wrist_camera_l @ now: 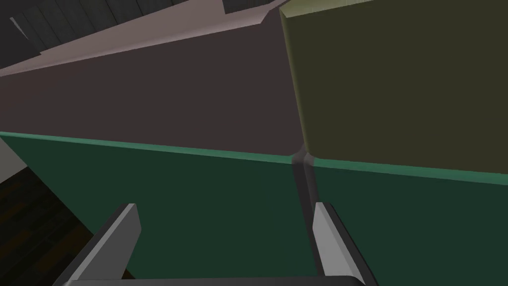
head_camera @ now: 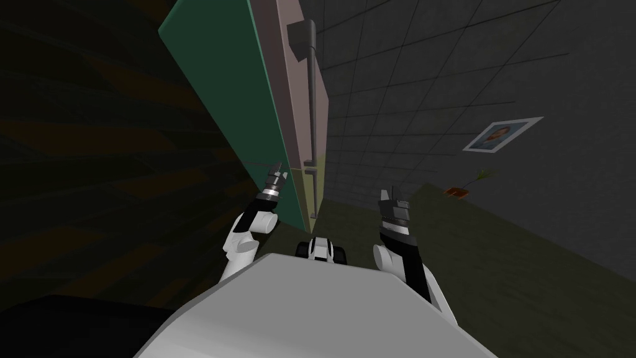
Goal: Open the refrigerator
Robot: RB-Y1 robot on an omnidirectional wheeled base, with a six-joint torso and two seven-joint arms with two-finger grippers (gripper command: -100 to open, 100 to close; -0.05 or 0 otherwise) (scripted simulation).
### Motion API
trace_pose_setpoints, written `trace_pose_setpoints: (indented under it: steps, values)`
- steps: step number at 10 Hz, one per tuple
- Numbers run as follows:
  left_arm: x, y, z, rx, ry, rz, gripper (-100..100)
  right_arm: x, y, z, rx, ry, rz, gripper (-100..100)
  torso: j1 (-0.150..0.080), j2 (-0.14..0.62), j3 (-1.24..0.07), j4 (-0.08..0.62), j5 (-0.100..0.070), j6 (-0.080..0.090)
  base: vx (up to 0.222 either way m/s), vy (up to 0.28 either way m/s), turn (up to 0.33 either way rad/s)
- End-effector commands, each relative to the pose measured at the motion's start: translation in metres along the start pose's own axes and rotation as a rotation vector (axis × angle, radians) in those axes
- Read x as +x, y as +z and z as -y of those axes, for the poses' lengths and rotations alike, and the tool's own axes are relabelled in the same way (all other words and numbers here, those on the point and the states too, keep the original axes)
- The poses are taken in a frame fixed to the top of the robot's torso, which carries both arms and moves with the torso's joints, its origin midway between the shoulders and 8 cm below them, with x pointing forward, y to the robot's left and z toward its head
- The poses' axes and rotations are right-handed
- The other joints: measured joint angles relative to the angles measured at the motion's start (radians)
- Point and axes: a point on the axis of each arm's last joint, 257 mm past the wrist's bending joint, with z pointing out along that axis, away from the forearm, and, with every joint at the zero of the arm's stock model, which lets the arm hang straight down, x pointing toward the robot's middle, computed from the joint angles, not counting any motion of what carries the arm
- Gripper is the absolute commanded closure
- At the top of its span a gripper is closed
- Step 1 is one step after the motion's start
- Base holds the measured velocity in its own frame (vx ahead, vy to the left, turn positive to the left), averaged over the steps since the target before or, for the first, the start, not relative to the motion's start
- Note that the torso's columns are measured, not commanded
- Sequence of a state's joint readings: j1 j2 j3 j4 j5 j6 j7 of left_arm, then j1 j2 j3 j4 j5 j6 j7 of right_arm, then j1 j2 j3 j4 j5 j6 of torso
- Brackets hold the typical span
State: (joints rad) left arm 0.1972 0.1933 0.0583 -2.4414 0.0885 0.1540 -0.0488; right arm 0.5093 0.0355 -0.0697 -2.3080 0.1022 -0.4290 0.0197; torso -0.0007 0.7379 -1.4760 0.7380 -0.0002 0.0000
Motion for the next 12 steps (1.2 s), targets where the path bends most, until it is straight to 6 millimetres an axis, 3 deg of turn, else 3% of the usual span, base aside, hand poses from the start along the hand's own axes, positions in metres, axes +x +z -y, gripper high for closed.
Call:
trace_pose_setpoints:
  steps: [1, 12]
  values:
    - [0.003, 0.008, -0.003, -0.03, -0.003, -0.005, -100, 0.0, 0.0, 0.0, 0.0, 0.0, 0.0, 0, 0.001, 0.0, 0.0, 0.0, 0.0, 0.0, 0.006, -0.029, -0.003]
    - [0.008, 0.029, -0.017, -0.156, -0.019, -0.019, -100, 0.0, 0.0, 0.0, 0.0, 0.0, 0.0, 0, -0.002, -0.006, -0.004, -0.001, -0.001, 0.003, -0.001, -0.025, 0.001]
